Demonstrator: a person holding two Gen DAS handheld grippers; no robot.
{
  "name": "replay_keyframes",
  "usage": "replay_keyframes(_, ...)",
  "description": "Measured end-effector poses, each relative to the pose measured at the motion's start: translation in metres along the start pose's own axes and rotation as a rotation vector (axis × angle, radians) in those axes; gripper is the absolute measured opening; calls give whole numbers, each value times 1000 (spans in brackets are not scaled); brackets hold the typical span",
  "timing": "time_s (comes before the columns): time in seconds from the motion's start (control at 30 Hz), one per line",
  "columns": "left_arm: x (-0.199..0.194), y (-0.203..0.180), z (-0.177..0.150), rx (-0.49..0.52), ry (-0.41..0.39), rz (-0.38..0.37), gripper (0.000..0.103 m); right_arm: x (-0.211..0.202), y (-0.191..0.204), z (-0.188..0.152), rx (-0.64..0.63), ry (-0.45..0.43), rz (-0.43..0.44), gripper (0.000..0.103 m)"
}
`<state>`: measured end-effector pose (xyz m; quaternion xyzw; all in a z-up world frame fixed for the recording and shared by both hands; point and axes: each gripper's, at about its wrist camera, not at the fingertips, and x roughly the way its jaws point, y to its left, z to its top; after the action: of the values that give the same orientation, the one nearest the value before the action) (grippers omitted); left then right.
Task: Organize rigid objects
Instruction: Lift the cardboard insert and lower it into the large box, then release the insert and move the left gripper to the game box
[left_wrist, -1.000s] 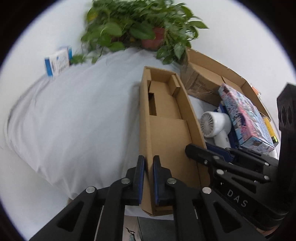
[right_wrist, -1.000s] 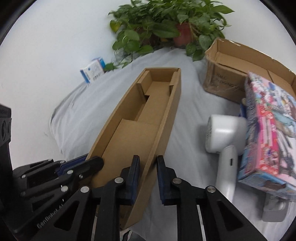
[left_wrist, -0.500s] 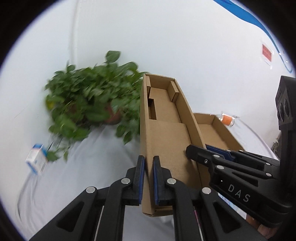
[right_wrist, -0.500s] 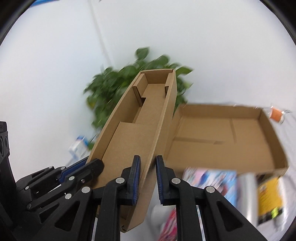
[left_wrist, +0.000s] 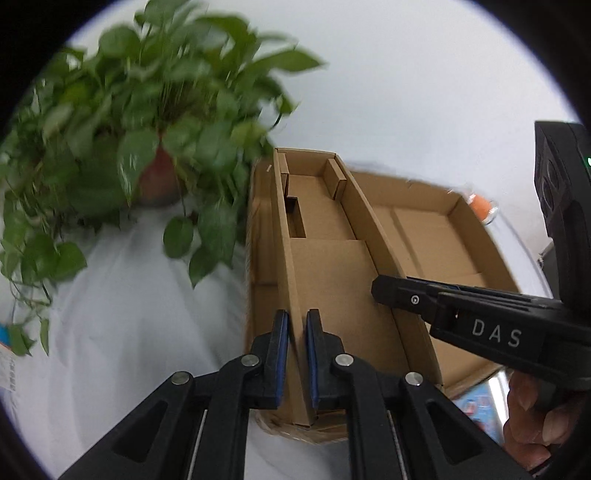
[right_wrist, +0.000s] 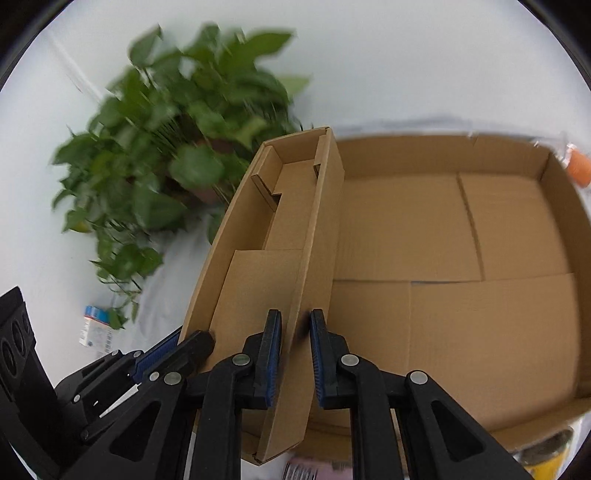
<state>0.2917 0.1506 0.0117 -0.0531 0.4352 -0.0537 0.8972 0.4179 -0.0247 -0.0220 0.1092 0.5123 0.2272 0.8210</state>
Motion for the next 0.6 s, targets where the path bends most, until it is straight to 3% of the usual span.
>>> replay_keyframes(0.17,28,9,-20,-19,66,49,9,60,-4,-4,19,111,-18,12)
replay_keyframes(0.27,27,12,-32,-28,76,61,9,78,-13,-15,18,162,-4,20)
replay_keyframes(0.3,20,12,-37,-28,61,66,9,75,-17,-18,14,163,6,25)
replay_keyframes(0.37,-2,13,-43,-26,0,78,13,51,-21,-26,-31,115,10,55)
replay_keyframes(0.4,-13,12,-46,-21,-26,89,30,24,-25,-32,-73,39,9,79)
replay_keyframes(0.43,-31,9,-53,-11,-61,107,46,1,-27,-43,-99,-19,-13,94)
replay_keyframes(0.47,-47,7,-58,0,-96,121,87,-31,-36,-52,-119,-100,-69,99)
replay_keyframes(0.5,-65,4,-64,4,-145,134,103,-64,-44,-64,-119,-180,-126,101)
replay_keyframes(0.6,-115,-13,-93,0,-362,198,102,-130,-72,-107,-86,-305,-196,103)
